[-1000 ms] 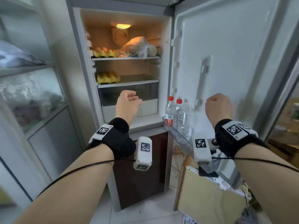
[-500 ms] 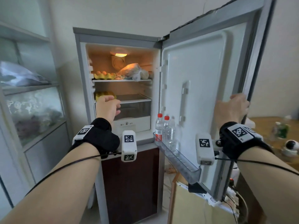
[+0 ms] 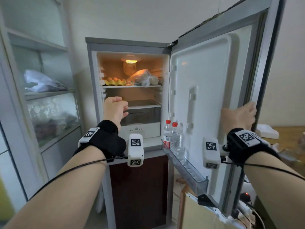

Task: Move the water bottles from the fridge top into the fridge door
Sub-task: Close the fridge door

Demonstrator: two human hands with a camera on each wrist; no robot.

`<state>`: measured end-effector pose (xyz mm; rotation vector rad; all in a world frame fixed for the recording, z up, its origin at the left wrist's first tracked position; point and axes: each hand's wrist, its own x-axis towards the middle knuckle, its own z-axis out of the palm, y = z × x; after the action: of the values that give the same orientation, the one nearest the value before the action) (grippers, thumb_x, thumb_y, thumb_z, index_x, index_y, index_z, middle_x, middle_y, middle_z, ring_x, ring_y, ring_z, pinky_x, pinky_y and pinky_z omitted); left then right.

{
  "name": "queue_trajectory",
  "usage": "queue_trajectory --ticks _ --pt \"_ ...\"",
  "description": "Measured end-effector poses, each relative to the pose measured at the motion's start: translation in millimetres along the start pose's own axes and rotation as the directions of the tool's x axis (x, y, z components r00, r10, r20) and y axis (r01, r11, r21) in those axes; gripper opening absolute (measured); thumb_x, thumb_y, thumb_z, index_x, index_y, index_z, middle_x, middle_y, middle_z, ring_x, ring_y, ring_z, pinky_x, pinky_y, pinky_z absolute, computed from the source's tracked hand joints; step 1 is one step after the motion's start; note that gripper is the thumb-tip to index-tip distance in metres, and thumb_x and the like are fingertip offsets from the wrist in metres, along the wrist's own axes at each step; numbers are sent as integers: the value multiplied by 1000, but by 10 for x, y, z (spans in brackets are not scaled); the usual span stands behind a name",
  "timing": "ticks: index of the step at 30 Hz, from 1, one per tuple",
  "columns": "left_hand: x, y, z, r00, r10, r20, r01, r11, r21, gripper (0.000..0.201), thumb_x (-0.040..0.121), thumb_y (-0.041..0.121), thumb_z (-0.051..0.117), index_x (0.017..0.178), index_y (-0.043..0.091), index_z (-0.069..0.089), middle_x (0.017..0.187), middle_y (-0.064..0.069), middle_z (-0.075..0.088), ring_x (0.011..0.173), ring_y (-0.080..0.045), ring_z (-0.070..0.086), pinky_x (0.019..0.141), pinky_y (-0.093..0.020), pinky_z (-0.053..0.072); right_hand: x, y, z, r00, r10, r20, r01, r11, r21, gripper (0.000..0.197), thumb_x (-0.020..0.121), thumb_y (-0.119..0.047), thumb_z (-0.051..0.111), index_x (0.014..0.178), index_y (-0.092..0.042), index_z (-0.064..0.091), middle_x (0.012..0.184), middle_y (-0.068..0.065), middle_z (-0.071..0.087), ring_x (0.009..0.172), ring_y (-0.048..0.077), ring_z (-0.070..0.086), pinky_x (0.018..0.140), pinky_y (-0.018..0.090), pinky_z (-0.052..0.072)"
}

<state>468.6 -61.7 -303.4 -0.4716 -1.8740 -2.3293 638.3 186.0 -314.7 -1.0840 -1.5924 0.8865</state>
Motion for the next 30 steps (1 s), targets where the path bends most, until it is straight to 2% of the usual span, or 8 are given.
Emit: queue_trajectory --ticks 5,11,14,16,19,22,26,30 --pt "-27 -57 51 1000 -12 -3 12 1000 0 36 92 3 52 128 6 50 115 -14 58 100 -22 60 94 -38 54 -110 -52 18 999 24 -33 -22 998 59 77 79 -10 48 149 -6 16 157 13 22 142 34 25 115 51 25" --pt "-111 -61 248 1000 -12 27 13 999 -29 34 90 2 53 124 7 52 111 -14 59 97 -23 60 89 -37 55 -371 -81 14 999 -51 1 50 982 183 74 81 -14 52 146 -5 20 153 14 31 139 34 33 113 50 30" --pt "-155 -46 309 999 -8 44 10 1000 -26 29 90 2 55 118 9 52 109 -14 60 96 -23 61 85 -34 55 -503 -158 63 994 -44 100 13 955 295 63 82 -13 48 141 -8 28 137 16 51 119 36 52 100 42 42" --pt "-197 -31 292 999 -3 43 4 1000 -26 27 90 2 55 115 11 52 108 -13 60 96 -23 61 86 -35 55 -578 -232 122 985 -61 158 7 946 325 48 84 -12 47 132 -8 41 121 13 58 102 30 54 87 36 43" --pt "-241 -22 191 999 10 35 -9 1000 -22 26 89 3 55 113 11 52 106 -13 60 96 -23 61 89 -37 56 -653 -320 276 977 -118 179 47 933 358 24 82 -11 46 105 -8 54 93 6 56 84 28 52 74 33 43" --pt "-265 -32 71 1000 9 29 -9 1000 -12 23 89 4 55 110 13 52 103 -11 60 93 -23 60 88 -36 55 -758 -405 438 963 -173 208 89 929 360 6 79 -11 46 78 -14 50 67 -1 46 63 22 43 63 28 36" --pt "-270 -16 -69 1000 8 13 -8 1000 -6 24 88 3 55 109 13 52 95 -8 59 92 -23 60 83 -34 55 -1020 -532 661 905 -251 345 84 898 432 15 81 -12 48 76 -9 62 73 5 62 68 20 55 67 30 45" --pt "-254 50 -144 1000 26 -1 -26 1000 5 25 89 2 56 113 10 53 101 -13 60 93 -23 61 81 -33 56 -1180 -615 907 823 -298 483 -16 838 545 16 78 -13 52 67 -7 62 66 10 57 63 24 52 63 35 45"
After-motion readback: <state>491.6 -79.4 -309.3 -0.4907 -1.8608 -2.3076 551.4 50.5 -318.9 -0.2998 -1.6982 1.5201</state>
